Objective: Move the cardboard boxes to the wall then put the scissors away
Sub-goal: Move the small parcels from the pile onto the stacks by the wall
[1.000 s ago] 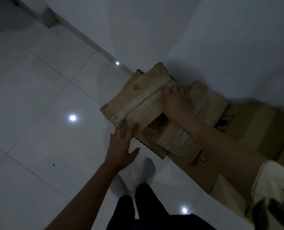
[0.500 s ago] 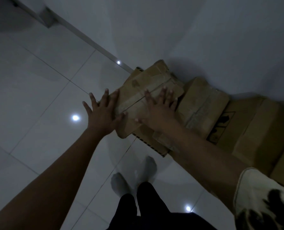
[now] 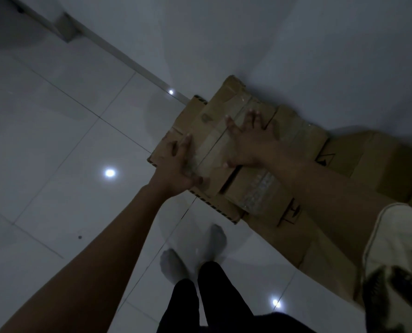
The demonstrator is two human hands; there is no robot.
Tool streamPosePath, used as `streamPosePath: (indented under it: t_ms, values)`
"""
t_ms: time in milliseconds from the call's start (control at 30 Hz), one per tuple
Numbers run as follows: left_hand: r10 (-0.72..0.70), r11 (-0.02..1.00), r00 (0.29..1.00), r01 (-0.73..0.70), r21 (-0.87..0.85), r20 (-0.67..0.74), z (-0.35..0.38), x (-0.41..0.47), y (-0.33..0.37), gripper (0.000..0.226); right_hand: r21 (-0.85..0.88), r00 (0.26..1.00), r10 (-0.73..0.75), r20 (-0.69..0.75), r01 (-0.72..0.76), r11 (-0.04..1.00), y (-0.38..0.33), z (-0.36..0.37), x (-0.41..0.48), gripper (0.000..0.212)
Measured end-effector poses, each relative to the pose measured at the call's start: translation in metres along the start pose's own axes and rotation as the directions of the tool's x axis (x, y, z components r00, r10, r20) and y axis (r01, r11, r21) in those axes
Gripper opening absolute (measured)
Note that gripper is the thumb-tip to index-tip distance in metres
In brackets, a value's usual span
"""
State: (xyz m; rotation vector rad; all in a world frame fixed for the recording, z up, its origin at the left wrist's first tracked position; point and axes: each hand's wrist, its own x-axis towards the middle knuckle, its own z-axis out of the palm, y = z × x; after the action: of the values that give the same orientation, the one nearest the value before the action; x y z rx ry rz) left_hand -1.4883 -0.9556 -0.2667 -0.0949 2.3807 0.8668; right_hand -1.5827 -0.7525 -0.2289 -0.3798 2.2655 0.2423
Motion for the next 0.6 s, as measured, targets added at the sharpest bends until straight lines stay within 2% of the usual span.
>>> streamPosePath:
  t_ms: [100,267,600]
  values:
    - [-0.002,1.000,1.000,0.002,-0.027,-0.004,0.007,0.002,0.014,0.132,-0.030,1.000,0.018,0.013,-0.018,0.999,0.010,-0.004,0.003,0.128]
    - [-0.008,0.999,1.000,0.007,-0.034,-0.017,0.010,0.003,0.026,0.127,-0.016,1.000,0.011,0.024,-0.010,1.000,0.016,-0.005,0.008,0.131]
    - [-0.067,0.992,0.997,0.072,-0.103,0.046,0.016,0.012,0.024,0.134,0.008,0.999,0.020,0.034,-0.020,1.000,0.013,-0.009,0.012,0.130]
